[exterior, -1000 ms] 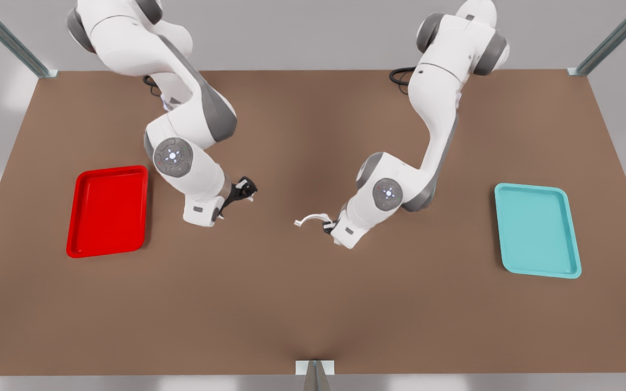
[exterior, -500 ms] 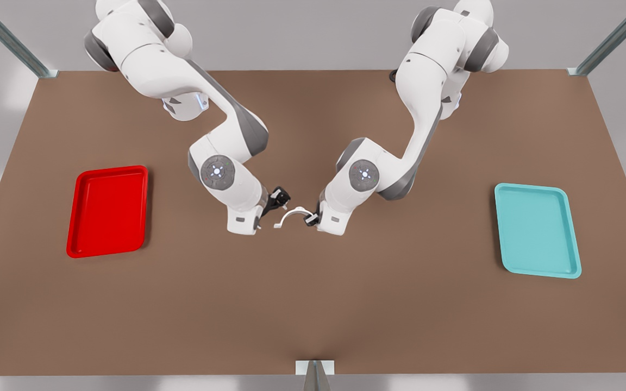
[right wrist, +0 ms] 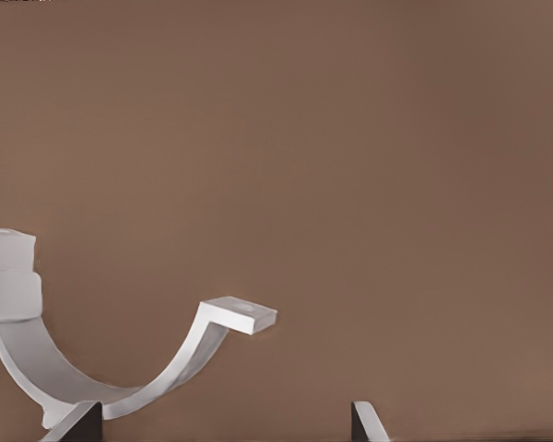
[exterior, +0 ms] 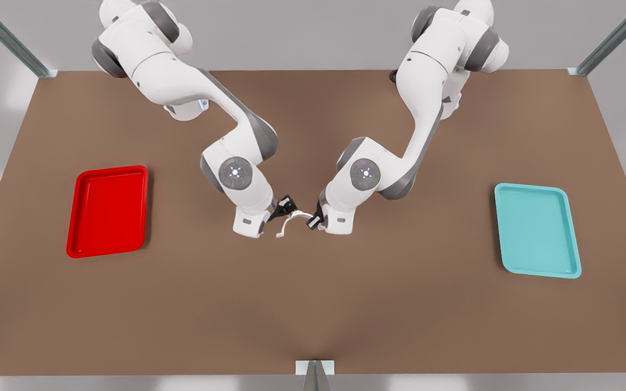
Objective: Take the drainage pipe clamp from the left arm, pass it to the right arm, and place it in the plate on the right side
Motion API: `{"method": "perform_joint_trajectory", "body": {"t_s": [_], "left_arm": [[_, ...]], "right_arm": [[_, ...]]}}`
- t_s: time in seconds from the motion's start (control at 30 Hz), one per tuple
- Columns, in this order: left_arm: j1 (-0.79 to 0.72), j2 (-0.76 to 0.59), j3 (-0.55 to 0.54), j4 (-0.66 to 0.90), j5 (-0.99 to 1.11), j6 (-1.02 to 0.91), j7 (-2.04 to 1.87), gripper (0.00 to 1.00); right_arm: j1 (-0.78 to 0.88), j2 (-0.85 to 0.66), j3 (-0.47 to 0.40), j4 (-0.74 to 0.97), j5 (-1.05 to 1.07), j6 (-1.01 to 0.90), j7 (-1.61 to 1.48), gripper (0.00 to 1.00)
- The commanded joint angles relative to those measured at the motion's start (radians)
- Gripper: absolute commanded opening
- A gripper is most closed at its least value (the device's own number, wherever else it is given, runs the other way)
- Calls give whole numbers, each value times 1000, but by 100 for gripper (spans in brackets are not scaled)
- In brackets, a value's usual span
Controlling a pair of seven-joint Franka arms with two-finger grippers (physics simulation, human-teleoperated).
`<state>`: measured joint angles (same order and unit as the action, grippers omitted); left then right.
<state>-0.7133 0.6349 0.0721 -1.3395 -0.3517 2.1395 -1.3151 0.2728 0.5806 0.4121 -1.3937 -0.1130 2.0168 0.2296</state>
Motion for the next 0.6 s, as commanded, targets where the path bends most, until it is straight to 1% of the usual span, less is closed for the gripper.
{"method": "perform_joint_trajectory", "body": {"t_s": [0.0,0.07,0.13,0.17,0.37,0.43,0.57], "left_arm": [[0,-1,0,2,-1,2,-184,21],[-2,-1,0,2,-1,2,-185,21],[-2,-1,0,2,-1,2,-191,21],[-2,-1,0,2,-1,2,-191,21],[-2,-1,0,2,-1,2,-190,21],[-2,-1,0,2,-1,2,-190,21],[0,-3,0,2,-1,2,-190,21]], "right_arm": [[0,12,1,2,-5,63,520,100],[19,31,1,4,-7,79,582,100],[22,33,1,4,-8,82,588,100],[20,33,-1,2,-5,115,587,100],[20,50,-10,-1,-40,122,588,100],[22,53,-10,-1,-54,122,588,91],[46,53,-4,-4,-54,115,669,91]]}}
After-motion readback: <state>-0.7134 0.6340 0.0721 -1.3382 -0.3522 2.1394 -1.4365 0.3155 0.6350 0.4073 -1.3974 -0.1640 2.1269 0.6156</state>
